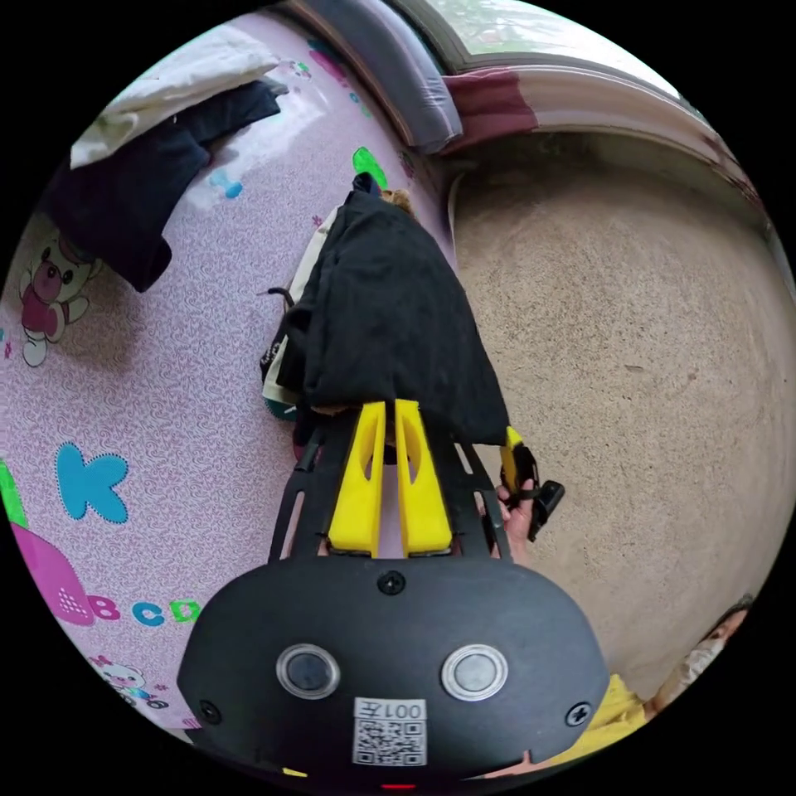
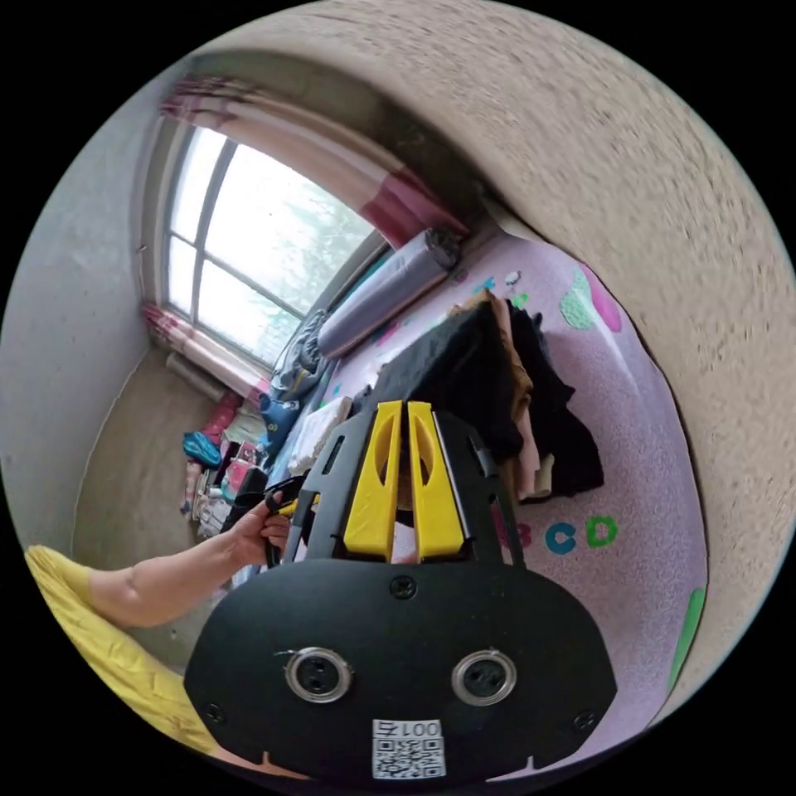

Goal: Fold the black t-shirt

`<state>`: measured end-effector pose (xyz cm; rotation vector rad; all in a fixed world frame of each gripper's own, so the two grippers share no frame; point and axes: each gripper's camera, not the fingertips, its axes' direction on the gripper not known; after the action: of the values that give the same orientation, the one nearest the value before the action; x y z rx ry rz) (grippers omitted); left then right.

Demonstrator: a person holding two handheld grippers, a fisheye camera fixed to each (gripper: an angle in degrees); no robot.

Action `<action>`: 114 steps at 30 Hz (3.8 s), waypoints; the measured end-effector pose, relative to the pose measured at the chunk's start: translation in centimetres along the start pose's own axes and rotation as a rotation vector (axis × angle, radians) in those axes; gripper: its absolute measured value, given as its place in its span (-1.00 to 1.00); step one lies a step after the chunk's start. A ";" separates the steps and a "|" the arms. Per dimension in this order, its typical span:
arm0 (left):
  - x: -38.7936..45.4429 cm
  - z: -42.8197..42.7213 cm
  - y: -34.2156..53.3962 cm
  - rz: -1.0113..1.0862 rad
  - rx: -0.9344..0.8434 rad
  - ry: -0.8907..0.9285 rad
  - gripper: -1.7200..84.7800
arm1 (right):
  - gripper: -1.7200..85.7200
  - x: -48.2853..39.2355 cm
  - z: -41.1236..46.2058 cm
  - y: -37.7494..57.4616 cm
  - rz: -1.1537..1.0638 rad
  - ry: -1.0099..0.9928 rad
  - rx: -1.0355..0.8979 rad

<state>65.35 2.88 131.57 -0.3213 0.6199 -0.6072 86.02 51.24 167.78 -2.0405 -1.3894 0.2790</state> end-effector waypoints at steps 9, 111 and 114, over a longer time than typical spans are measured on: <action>5.5 -10.6 8.3 0.255 0.375 0.180 -0.98 | -0.95 -13.8 -5.8 -1.6 -0.480 -0.164 0.065; -16.5 -63.0 -0.8 0.138 -0.164 -0.917 -0.99 | -0.93 -33.9 46.8 74.5 -0.350 -0.600 -0.608; -16.0 -61.3 1.3 0.244 -0.227 -0.930 -0.99 | -0.93 -28.9 42.4 75.0 -0.241 -0.435 -0.530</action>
<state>17.13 7.45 90.67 -0.6730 -0.1761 -0.1044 109.00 24.66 83.99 -2.2782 -2.1448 0.2801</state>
